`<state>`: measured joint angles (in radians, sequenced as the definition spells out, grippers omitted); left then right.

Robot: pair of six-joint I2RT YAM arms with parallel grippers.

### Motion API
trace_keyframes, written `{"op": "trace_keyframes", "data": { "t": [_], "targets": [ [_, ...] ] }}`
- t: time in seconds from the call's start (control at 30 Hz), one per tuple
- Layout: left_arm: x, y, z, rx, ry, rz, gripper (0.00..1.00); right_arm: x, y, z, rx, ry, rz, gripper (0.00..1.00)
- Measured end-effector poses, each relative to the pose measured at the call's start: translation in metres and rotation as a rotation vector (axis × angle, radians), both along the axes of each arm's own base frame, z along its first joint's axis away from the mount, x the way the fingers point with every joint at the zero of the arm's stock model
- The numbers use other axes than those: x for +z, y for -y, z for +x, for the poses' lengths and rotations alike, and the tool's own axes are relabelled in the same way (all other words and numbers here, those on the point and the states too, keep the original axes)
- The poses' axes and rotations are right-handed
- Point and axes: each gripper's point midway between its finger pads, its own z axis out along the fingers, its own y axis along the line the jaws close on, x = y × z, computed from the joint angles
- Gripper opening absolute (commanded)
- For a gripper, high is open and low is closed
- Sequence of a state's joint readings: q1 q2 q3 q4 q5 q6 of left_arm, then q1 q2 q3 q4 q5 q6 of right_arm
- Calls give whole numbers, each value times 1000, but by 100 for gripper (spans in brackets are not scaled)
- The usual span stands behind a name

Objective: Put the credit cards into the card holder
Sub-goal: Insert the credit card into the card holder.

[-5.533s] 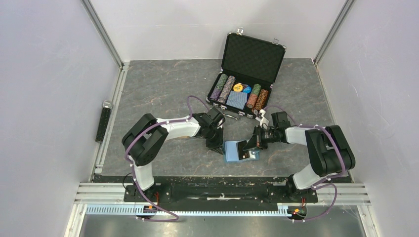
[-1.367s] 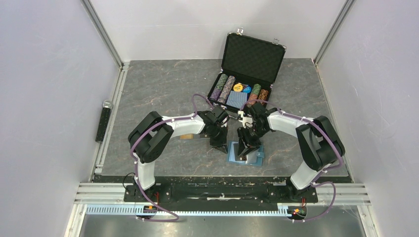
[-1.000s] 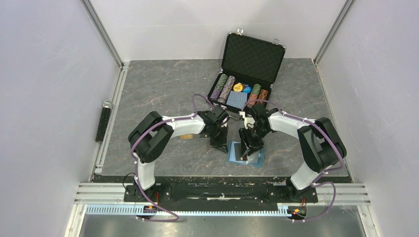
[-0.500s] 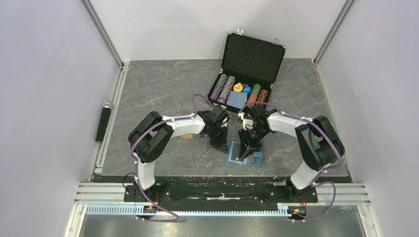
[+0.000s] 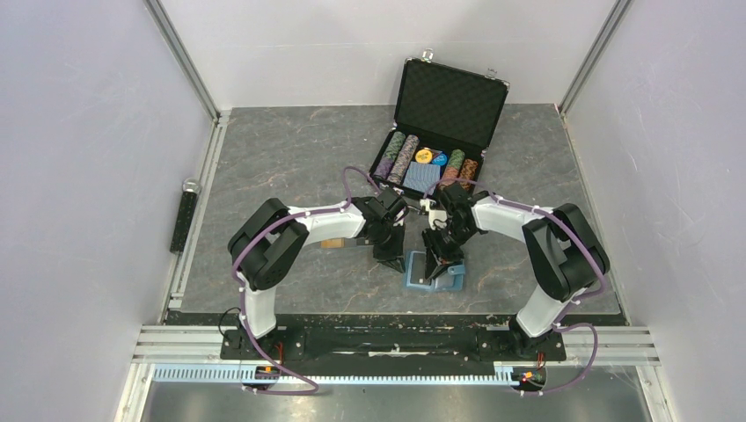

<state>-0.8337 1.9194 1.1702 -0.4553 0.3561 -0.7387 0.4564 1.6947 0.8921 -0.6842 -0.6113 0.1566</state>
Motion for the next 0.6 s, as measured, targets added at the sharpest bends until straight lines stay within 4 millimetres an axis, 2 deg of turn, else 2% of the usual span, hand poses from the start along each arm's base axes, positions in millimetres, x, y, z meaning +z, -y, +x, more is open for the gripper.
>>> {"op": "trace_keyframes", "data": {
  "t": [0.17,0.37,0.6],
  "targets": [
    [3,-7,3,7,28,32,32,4,1,15,17,63,-31,44],
    [11,-21,17,36,67,53,33,8,0,25,18,102,-39,48],
    [16,-52,54,111,84,69,35,10,1,28,17,111,-49,46]
  ]
}}
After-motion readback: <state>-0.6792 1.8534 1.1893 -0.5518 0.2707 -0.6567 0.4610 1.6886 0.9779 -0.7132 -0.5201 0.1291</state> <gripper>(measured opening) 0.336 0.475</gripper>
